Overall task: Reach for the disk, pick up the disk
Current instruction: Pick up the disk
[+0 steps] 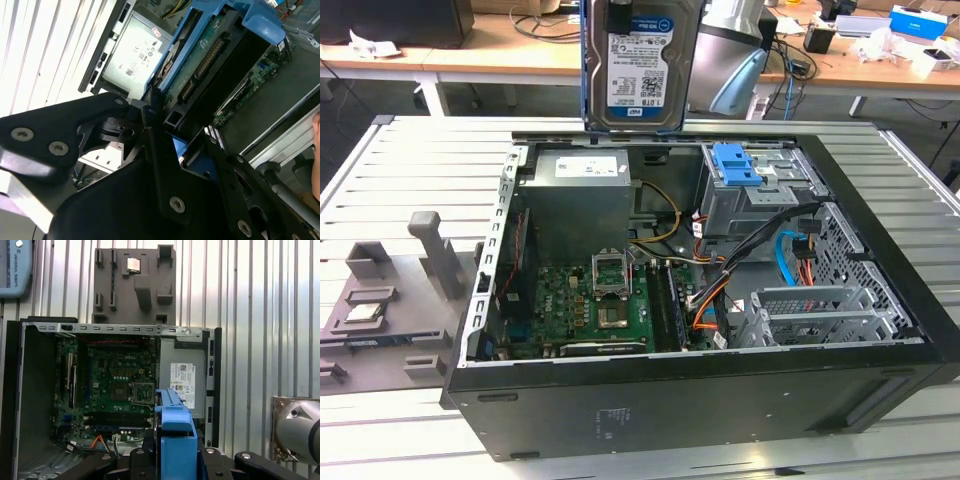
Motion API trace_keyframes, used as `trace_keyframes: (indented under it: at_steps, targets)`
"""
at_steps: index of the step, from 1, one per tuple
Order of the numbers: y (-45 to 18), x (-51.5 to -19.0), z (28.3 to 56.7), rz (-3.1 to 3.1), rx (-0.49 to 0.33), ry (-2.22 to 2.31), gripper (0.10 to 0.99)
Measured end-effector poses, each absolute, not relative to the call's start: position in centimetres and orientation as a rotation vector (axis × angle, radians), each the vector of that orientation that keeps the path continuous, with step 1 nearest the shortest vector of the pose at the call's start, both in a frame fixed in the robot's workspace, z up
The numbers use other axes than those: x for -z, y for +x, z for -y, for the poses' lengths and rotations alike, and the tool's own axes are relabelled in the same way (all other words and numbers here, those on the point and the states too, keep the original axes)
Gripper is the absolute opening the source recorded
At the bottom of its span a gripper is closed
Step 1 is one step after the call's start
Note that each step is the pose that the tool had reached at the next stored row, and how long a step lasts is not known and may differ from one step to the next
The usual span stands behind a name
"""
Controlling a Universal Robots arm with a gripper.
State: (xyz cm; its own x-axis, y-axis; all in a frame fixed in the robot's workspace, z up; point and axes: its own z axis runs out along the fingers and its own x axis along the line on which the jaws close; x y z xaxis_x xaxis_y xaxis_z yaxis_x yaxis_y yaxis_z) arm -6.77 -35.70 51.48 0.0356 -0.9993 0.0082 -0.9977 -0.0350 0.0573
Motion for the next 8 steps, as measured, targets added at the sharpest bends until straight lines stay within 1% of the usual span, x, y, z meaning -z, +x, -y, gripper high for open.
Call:
trace_keyframes:
  at_steps: [8]
  targets:
    - [-6.42, -50.72, 35.70, 2.149, 0.053, 2.226, 0.365]
